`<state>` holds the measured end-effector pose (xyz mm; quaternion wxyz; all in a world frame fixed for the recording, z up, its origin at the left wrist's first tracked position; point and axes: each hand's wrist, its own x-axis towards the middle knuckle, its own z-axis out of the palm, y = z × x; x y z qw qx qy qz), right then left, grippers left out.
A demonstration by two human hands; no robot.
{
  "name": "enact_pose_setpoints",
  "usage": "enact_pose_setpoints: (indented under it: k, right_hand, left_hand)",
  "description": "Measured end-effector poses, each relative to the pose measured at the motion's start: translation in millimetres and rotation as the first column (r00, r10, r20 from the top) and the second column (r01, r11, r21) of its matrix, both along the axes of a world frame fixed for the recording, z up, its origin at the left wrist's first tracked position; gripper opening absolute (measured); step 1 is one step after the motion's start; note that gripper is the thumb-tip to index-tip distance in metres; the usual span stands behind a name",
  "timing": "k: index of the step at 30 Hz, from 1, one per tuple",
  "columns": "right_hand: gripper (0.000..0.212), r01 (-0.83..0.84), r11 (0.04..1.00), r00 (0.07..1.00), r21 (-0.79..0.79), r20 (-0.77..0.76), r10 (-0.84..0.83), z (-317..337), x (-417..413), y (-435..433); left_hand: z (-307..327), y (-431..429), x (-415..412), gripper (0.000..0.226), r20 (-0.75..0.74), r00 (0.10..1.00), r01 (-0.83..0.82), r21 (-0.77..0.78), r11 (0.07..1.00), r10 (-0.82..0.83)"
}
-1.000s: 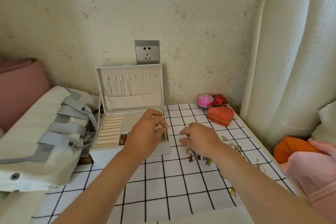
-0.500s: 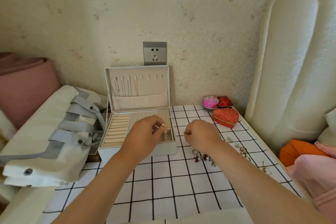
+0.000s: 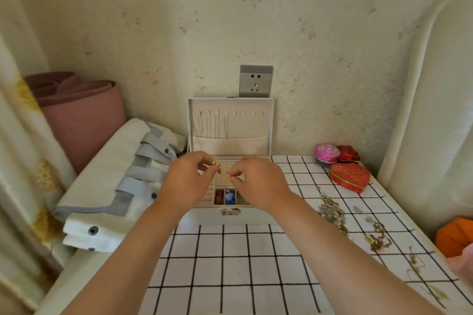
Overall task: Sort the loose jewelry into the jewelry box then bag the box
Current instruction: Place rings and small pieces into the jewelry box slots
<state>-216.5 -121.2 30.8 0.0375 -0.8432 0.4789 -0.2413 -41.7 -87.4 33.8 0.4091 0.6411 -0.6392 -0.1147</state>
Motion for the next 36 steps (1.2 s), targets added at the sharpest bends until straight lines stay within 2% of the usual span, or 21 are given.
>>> enact_pose_setpoints:
  k: [3, 7, 13, 15, 17, 20, 22, 25, 29, 33, 36]
  right_hand:
    - [0.016, 0.019, 1.000, 0.999, -0.011, -0.049, -0.019, -9, 15, -9]
    - [0.017, 0.048, 0.999, 0.988, 0.004, -0.145, -0.047, -18, 28, -20]
    - [0.017, 0.058, 0.994, 0.985, 0.091, -0.167, -0.042, -25, 42, -27]
    - [0.019, 0.048, 0.993, 0.993, 0.108, -0.117, -0.035, -21, 46, -26]
    - [0.026, -0.027, 0.990, 0.999, 0.136, 0.042, 0.021, -13, 51, -20]
    - [0.034, -0.223, 0.941, 0.946, 0.256, 0.288, 0.146, 1, 60, -6]
    - [0.036, -0.245, 0.929, 0.943, 0.277, 0.292, 0.161, 4, 64, 0]
    - [0.025, -0.182, 0.961, 0.956, 0.210, 0.265, 0.123, 0, 66, 2]
    - [0.006, -0.105, 0.981, 0.976, 0.164, 0.208, 0.070, -9, 66, 2]
    - [0.008, -0.064, 0.994, 0.988, 0.092, 0.144, 0.051, -21, 67, 7]
    - [0.011, -0.044, 0.999, 0.991, -0.021, 0.126, 0.047, -31, 69, 8]
  left_hand:
    - [2, 1, 19, 0.004, -0.006, 0.999, -0.041, 0.027, 0.999, 0.041]
    - [-2, 5, 40, 0.006, -0.059, 0.998, 0.015, 0.087, 0.996, -0.010]
    - [-13, 11, 61, 0.005, -0.125, 0.992, 0.041, 0.140, 0.989, -0.024]
    - [-15, 12, 64, 0.004, -0.169, 0.985, 0.042, 0.142, 0.989, -0.018]
    - [-16, 12, 64, 0.003, -0.226, 0.974, 0.042, 0.139, 0.989, -0.010]
    - [-17, 9, 61, 0.004, -0.350, 0.936, 0.036, 0.157, 0.987, 0.022]
    - [-18, 8, 57, 0.004, -0.393, 0.919, 0.026, 0.170, 0.985, 0.044]
    - [-18, 10, 55, 0.009, -0.336, 0.940, 0.006, 0.176, 0.984, 0.055]
    - [-23, 13, 58, 0.014, -0.139, 0.990, 0.031, 0.177, 0.984, -0.006]
    - [-27, 13, 62, 0.016, -0.059, 0.993, 0.112, 0.209, 0.971, -0.102]
    - [-30, 12, 67, 0.021, -0.032, 0.991, 0.132, 0.218, 0.967, -0.128]
